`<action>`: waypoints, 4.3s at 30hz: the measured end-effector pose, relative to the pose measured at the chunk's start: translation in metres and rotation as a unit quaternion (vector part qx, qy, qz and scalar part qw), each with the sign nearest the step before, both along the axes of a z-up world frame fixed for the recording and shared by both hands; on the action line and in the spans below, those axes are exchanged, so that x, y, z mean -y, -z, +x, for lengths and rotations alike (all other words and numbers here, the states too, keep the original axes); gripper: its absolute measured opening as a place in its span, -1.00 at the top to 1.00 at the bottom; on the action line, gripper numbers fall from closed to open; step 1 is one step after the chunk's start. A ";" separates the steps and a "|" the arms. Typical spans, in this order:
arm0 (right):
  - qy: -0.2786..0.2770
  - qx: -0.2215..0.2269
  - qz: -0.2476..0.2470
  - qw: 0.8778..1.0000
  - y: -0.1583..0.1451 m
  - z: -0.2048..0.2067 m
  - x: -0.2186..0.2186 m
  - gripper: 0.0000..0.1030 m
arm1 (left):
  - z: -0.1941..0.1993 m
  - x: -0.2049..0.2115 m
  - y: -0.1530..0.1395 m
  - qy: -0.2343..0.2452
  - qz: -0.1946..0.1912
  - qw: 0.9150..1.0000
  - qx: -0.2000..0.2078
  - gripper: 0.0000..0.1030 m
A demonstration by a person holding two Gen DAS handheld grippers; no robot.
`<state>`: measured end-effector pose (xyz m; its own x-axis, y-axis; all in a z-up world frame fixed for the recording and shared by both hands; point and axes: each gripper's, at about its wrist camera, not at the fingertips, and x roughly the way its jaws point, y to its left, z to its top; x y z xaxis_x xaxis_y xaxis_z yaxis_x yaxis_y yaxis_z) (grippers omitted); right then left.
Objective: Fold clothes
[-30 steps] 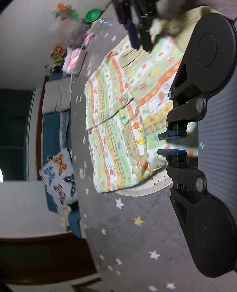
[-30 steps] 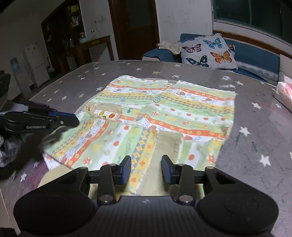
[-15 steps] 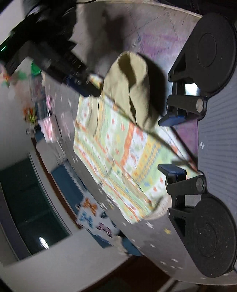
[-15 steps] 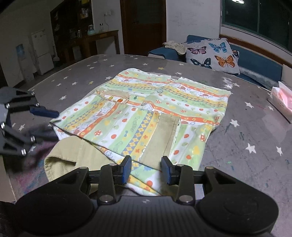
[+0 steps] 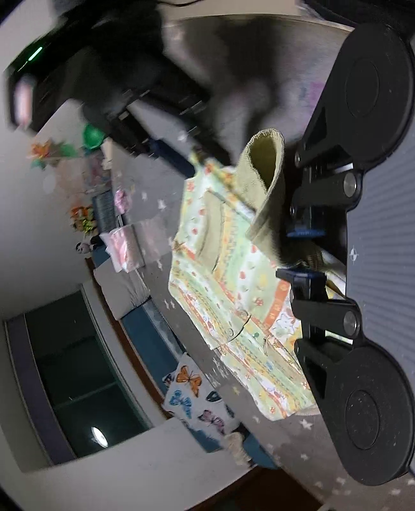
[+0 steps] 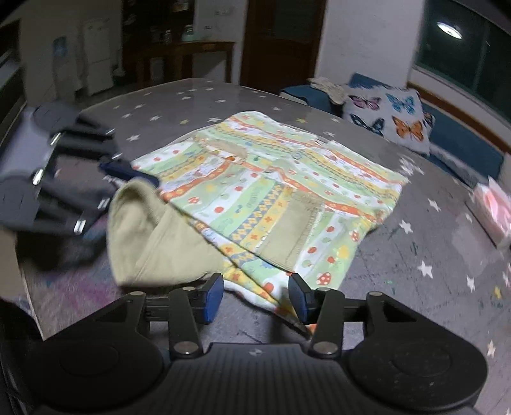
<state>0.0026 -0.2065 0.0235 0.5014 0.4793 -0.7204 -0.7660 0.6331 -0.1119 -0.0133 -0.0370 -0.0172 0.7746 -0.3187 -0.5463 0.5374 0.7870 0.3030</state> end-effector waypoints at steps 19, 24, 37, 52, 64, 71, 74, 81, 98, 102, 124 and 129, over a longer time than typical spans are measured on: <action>0.003 -0.043 0.071 0.997 -0.002 0.048 -0.022 0.75 | 0.055 -0.041 -0.021 -0.067 -0.102 0.990 -0.064 0.63; 0.023 -0.069 0.109 0.991 -0.014 0.060 -0.017 0.81 | 0.023 -0.055 -0.021 -0.079 -0.087 0.992 -0.051 0.18; 0.052 -0.063 0.139 0.987 -0.026 0.066 -0.020 0.86 | -0.002 -0.051 0.008 -0.093 0.017 0.995 -0.012 0.19; 0.031 -0.041 0.158 0.986 -0.047 -0.008 0.007 0.94 | -0.064 -0.055 -0.039 -0.069 0.003 0.998 -0.001 0.90; 0.024 -0.009 0.155 0.988 -0.077 -0.008 0.003 0.95 | -0.036 -0.068 -0.076 -0.077 -0.027 0.997 0.010 0.90; 0.044 -0.021 0.145 0.988 -0.077 0.070 -0.030 0.95 | 0.056 -0.086 -0.070 -0.110 -0.025 0.993 -0.029 0.90; 0.057 -0.036 0.135 0.989 -0.063 0.106 -0.047 0.95 | 0.093 -0.093 -0.057 -0.128 -0.027 0.990 -0.057 0.89; 0.108 -0.082 0.129 0.982 -0.010 0.166 -0.064 0.94 | 0.153 -0.106 -0.022 -0.169 -0.047 0.979 -0.106 0.82; 0.114 -0.084 0.154 0.978 -0.004 0.160 -0.067 0.78 | 0.167 -0.117 -0.029 -0.228 -0.091 0.965 -0.089 0.64; 0.101 -0.097 0.138 0.980 0.009 0.168 -0.088 0.78 | 0.160 -0.089 -0.034 -0.153 -0.098 0.978 -0.103 0.62; 0.001 -0.048 0.080 0.996 0.003 0.096 -0.115 0.78 | 0.114 -0.053 -0.010 -0.084 -0.060 0.991 -0.090 0.63; -0.036 -0.016 0.040 0.998 0.015 0.055 -0.117 0.63 | 0.083 -0.051 0.006 -0.077 -0.026 0.994 -0.069 0.63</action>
<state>0.0574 -0.0896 0.0083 0.4402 0.5697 -0.6941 -0.8126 0.5817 -0.0379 0.0698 0.0144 -0.0227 0.7356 -0.2319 -0.6365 0.4426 0.8759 0.1923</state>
